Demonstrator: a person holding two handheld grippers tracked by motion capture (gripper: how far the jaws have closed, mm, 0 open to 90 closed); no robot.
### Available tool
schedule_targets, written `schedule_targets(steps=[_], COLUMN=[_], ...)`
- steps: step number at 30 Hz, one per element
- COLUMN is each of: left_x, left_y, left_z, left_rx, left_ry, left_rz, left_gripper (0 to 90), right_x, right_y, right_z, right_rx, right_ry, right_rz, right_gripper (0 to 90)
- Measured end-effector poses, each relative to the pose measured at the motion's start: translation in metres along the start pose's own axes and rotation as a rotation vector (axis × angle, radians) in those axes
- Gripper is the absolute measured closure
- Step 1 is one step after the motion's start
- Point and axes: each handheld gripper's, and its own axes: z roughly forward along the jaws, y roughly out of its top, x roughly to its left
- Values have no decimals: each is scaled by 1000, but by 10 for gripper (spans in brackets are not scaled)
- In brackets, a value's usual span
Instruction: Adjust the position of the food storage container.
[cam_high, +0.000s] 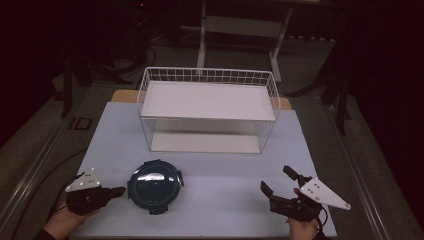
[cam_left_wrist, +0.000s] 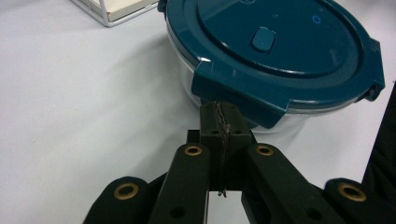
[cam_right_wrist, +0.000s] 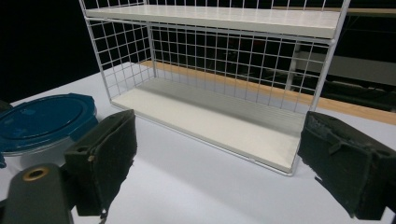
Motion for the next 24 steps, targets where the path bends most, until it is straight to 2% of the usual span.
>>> schedule_targets(steps=[4,6,14,24], left_x=[0,-1,0,-6], left_y=[3,3,8,24], left_z=[1,2,5,25], left_rx=[-6,7,14,28], left_ry=[-13,-4,3,-26], left_rz=[-3,6,-8,19], left_gripper=[895,896,897,897], right_x=[-1,0,1,1], right_y=[1,1,1,1], right_z=[-1,-1,1,2], right_rx=[-4,-3,1,2], right_ry=[-1,-2,4,7], right_rz=[0,-4,-4,-6], right_gripper=[113,113,113,113])
